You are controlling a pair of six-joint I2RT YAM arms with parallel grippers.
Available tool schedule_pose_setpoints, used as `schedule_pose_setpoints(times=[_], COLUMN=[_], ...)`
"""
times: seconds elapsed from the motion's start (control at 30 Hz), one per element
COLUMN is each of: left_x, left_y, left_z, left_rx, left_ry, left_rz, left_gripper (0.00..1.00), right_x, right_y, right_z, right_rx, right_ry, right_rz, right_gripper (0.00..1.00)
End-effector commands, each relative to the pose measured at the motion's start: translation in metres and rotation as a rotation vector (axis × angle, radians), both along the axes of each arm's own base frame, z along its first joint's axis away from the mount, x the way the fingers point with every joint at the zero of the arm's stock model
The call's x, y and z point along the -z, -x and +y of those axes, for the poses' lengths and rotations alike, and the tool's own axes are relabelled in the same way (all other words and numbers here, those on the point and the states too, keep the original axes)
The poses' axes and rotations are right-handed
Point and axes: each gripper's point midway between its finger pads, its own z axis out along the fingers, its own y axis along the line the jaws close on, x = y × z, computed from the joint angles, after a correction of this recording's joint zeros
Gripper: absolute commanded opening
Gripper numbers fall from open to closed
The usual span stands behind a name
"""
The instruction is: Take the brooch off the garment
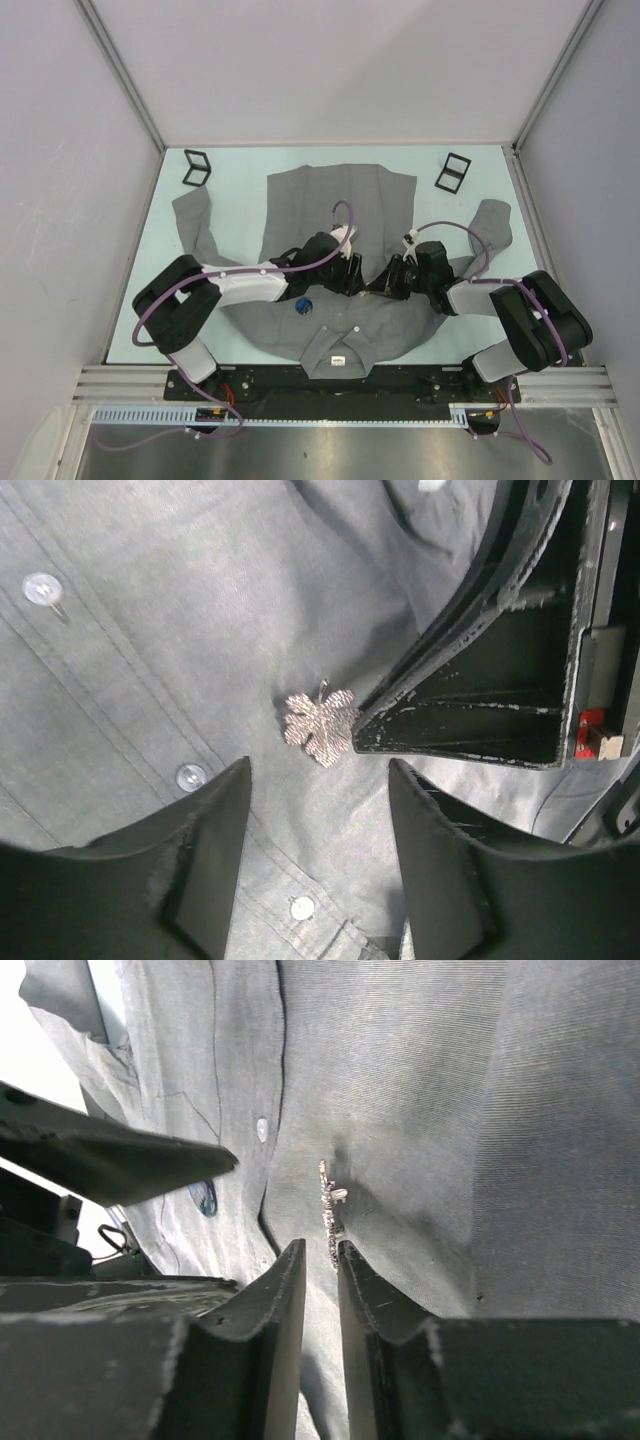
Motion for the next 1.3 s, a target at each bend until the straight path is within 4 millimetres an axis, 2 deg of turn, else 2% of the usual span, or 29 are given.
schedule_pose_setpoints(times=[0.0, 0.4, 0.53, 0.73, 0.9, 1.0, 1.13, 1.17, 1.27], left_x=[-0.016, -0.018, -0.016, -0.015, -0.015, -0.016, -0.014, -0.018, -0.014], left_y=[0.004, 0.008, 0.010, 0.011, 0.013, 0.015, 0.018, 0.012, 0.013], left_z=[-0.005, -0.006, -0.012, -0.015, -0.016, -0.017, -0.021, -0.022, -0.020], left_rx=[0.010, 0.000, 0.014, 0.010, 0.016, 0.024, 0.055, 0.037, 0.014], left_ry=[0.015, 0.007, -0.019, -0.025, -0.024, -0.026, -0.086, -0.102, -0.130], left_rz=[-0.068, -0.073, -0.072, -0.069, -0.065, -0.069, -0.100, -0.124, -0.100], left_gripper=[0.55, 0.43, 0.44, 0.48, 0.48, 0.46, 0.46, 0.46, 0.43], right_x=[-0.020, -0.017, -0.012, -0.005, -0.004, -0.005, -0.003, -0.004, -0.006], right_y=[-0.009, -0.011, -0.015, -0.016, -0.016, -0.016, -0.017, -0.016, -0.016], right_z=[0.008, 0.001, -0.003, -0.008, -0.008, -0.007, -0.013, -0.014, -0.016], right_rx=[-0.032, 0.007, 0.041, 0.060, 0.059, 0.052, 0.087, 0.091, 0.094], right_ry=[-0.046, -0.026, -0.007, -0.013, -0.029, -0.039, -0.029, -0.027, -0.010], right_rz=[-0.077, -0.073, -0.057, -0.013, -0.001, 0.000, 0.003, 0.001, -0.021], right_gripper=[0.28, 0.33, 0.32, 0.24, 0.08, 0.03, 0.03, 0.04, 0.10])
